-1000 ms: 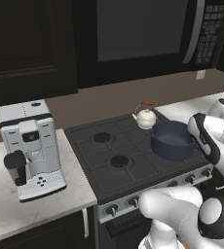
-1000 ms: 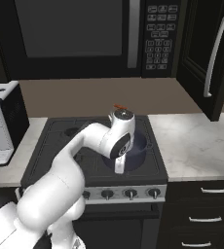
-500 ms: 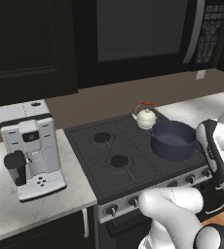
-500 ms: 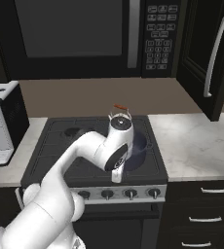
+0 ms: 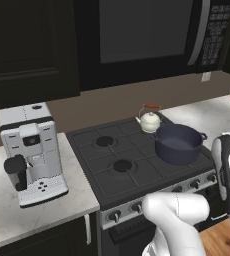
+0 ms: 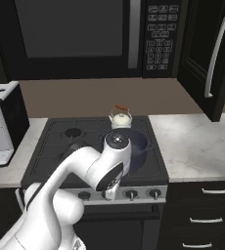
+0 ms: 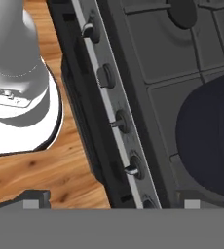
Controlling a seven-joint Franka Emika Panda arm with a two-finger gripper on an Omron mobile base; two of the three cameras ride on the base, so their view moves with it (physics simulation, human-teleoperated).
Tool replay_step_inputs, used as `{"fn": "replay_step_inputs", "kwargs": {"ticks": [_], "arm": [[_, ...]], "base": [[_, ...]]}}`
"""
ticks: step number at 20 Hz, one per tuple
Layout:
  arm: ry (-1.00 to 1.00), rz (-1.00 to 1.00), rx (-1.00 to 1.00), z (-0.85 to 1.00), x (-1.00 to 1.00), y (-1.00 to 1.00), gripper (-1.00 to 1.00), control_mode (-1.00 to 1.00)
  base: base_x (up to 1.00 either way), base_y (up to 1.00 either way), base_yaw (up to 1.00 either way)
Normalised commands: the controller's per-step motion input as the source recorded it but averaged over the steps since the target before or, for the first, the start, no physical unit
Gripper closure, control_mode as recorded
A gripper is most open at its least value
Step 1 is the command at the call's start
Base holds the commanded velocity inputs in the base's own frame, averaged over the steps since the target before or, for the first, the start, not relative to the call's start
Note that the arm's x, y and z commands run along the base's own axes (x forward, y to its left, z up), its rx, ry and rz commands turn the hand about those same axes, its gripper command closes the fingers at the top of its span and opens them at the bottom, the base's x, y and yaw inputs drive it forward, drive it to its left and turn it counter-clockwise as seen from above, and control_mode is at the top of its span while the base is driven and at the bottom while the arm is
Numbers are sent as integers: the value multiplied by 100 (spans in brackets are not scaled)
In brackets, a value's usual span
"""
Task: Pick the kettle from the cabinet and place it on a stove burner. Then pick the pot from the counter and place it on another stove burner. Finally, turn both burners on.
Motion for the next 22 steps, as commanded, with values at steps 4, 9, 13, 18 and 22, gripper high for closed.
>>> {"fn": "replay_step_inputs", "kwargs": {"ticks": [4, 9, 13, 18, 22], "arm": [[0, -1, 3, 0, -33, 0, -100, -100], [0, 0, 7, -4, -19, 0, -100, -100], [-2, -1, 8, -20, -4, 0, -100, -100], [-8, -4, 9, -24, -1, 0, -100, -100], [0, -3, 5, -9, -3, -7, -100, -100]], "base": [[0, 0, 0], [0, 0, 0], [0, 0, 0], [0, 0, 0], [0, 0, 0]]}}
